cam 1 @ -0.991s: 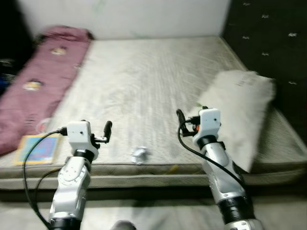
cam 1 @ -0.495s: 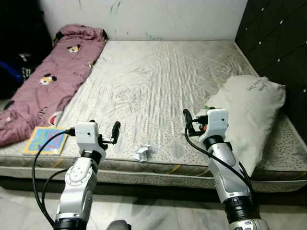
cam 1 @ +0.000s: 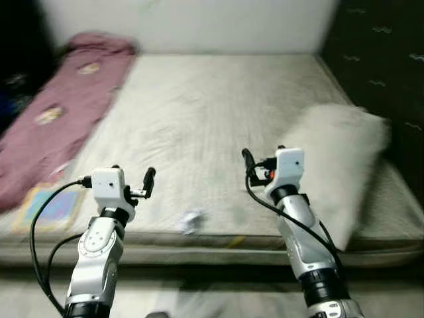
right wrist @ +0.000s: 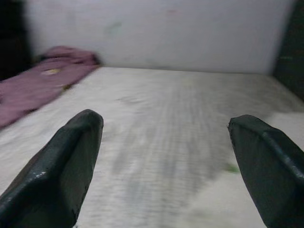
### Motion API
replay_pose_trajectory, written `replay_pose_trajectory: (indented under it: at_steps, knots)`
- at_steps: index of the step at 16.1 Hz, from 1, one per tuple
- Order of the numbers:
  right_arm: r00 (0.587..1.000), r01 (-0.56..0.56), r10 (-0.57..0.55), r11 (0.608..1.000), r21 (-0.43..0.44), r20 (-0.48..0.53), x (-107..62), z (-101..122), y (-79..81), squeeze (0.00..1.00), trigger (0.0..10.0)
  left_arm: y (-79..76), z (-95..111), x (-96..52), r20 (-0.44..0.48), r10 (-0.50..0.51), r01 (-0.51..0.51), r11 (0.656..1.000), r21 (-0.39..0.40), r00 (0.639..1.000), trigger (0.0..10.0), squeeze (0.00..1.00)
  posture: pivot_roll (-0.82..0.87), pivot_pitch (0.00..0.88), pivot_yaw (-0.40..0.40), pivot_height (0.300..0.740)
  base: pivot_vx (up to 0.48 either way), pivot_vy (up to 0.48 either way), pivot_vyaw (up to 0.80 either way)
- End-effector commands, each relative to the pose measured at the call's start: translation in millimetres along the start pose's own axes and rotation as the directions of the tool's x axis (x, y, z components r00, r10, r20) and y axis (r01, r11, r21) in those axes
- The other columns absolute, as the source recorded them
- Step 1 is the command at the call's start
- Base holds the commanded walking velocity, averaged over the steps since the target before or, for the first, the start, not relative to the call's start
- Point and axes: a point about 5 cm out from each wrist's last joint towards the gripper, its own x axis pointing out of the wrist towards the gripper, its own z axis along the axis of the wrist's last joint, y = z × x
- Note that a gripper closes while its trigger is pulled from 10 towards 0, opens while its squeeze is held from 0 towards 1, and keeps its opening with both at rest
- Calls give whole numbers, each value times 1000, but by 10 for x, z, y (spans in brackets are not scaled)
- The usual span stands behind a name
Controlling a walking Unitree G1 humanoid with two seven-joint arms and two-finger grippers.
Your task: Clean up the room
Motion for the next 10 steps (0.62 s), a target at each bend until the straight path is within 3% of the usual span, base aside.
replay_pose_trajectory:
  at_steps: [1, 3, 5, 7, 8, 9, 10]
  knots:
    - [1000, 31, -31, 999, -6, -2, -17, -7, -93, 0, 10000, -78, 19, 16, 10, -27, 27, 1000, -8, 1000, 10000, 0, 64, 0, 3, 740, 334, 0, 0]
    - [999, 45, -45, 999, -9, -6, -36, -20, -134, 0, 10000, -76, 13, 17, 5, -25, 25, 1000, -8, 1000, 10000, 0, 62, 0, 5, 740, 319, 0, 0]
    - [998, 61, -61, 998, -20, -5, -76, -12, -190, 0, 10000, -85, -3, 24, -10, -18, 18, 1000, 16, 1000, 10000, 0, 62, 0, 5, 740, 0, 0, 0]
    - [995, 97, -97, 995, -11, -14, -136, 10, -275, 0, 10000, -17, -12, -14, -22, 20, -21, 1000, -13, 1000, 10000, 0, 57, 0, 11, 740, 0, 0, 0]
    - [993, 115, -116, 993, -19, -25, -171, 9, -302, 0, 10000, 47, -34, -57, -67, 93, -92, 996, 11, 993, 10000, 0, 54, 0, 15, 740, 0, 0, 0]
    - [991, 128, -128, 992, -5, -43, -208, 0, -308, 0, 10000, 94, -22, -112, -66, 144, -138, 986, 91, 987, 10000, 0, 50, 0, 20, 740, 0, 0, 0]
    - [989, 149, -149, 989, -1, -27, -238, 27, -307, 0, 10000, 59, 64, -180, 25, 21, -23, 997, 67, 999, 10000, 0, 44, 0, 29, 740, 0, 0, 0]
